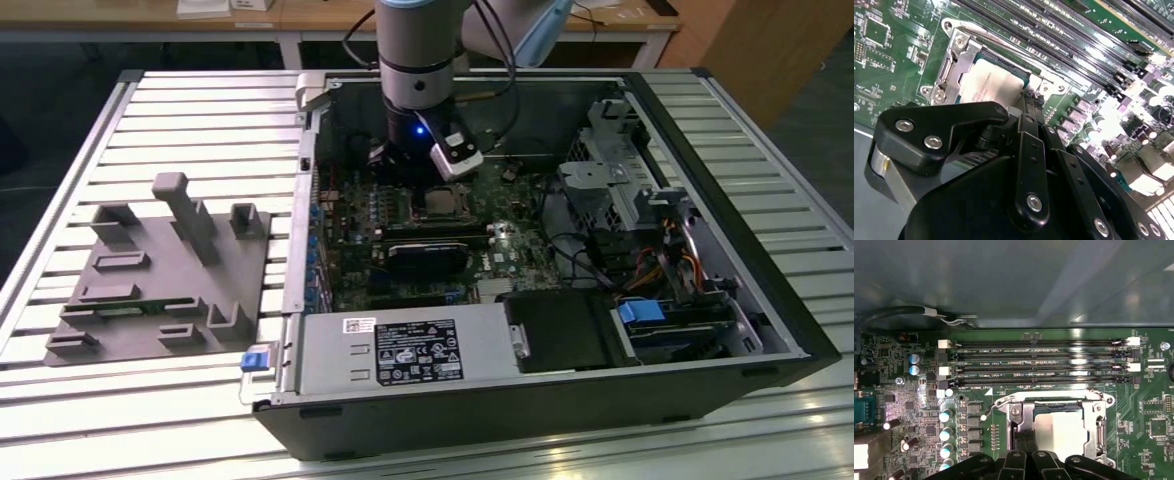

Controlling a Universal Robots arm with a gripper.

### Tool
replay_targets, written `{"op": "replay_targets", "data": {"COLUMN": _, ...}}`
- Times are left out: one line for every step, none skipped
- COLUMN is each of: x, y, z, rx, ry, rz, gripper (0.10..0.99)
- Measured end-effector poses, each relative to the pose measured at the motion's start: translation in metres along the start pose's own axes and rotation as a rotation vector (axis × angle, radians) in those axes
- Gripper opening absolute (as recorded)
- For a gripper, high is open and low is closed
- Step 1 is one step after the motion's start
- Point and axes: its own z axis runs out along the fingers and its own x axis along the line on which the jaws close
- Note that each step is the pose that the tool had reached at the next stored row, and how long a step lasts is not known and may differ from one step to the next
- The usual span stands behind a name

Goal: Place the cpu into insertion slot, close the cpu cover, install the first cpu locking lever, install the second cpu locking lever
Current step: 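Close the cpu cover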

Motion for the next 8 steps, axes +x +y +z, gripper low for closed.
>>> {"op": "replay_targets", "data": {"x": -0.0001, "y": 0.0000, "z": -0.0019, "rx": 0.000, "ry": 0.0000, "rz": 0.000, "gripper": 0.102}}
{"op": "replay_targets", "data": {"x": -0.0002, "y": 0.0001, "z": -0.0040, "rx": 0.000, "ry": -0.0001, "rz": 0.000, "gripper": 0.102}}
{"op": "replay_targets", "data": {"x": -0.0003, "y": 0.0001, "z": -0.0064, "rx": 0.000, "ry": -0.0001, "rz": 0.000, "gripper": 0.102}}
{"op": "replay_targets", "data": {"x": -0.0005, "y": 0.0002, "z": -0.0086, "rx": 0.000, "ry": -0.0001, "rz": 0.000, "gripper": 0.102}}
{"op": "replay_targets", "data": {"x": -0.0005, "y": 0.0002, "z": -0.0100, "rx": 0.000, "ry": -0.0002, "rz": 0.000, "gripper": 0.102}}
{"op": "replay_targets", "data": {"x": -0.0006, "y": 0.0002, "z": -0.0101, "rx": 0.000, "ry": -0.0003, "rz": 0.000, "gripper": 0.102}}
{"op": "replay_targets", "data": {"x": -0.0006, "y": 0.0002, "z": -0.0101, "rx": 0.000, "ry": -0.0003, "rz": 0.000, "gripper": 0.102}}
{"op": "replay_targets", "data": {"x": -0.0006, "y": 0.0002, "z": -0.0101, "rx": 0.000, "ry": -0.0004, "rz": 0.000, "gripper": 0.102}}
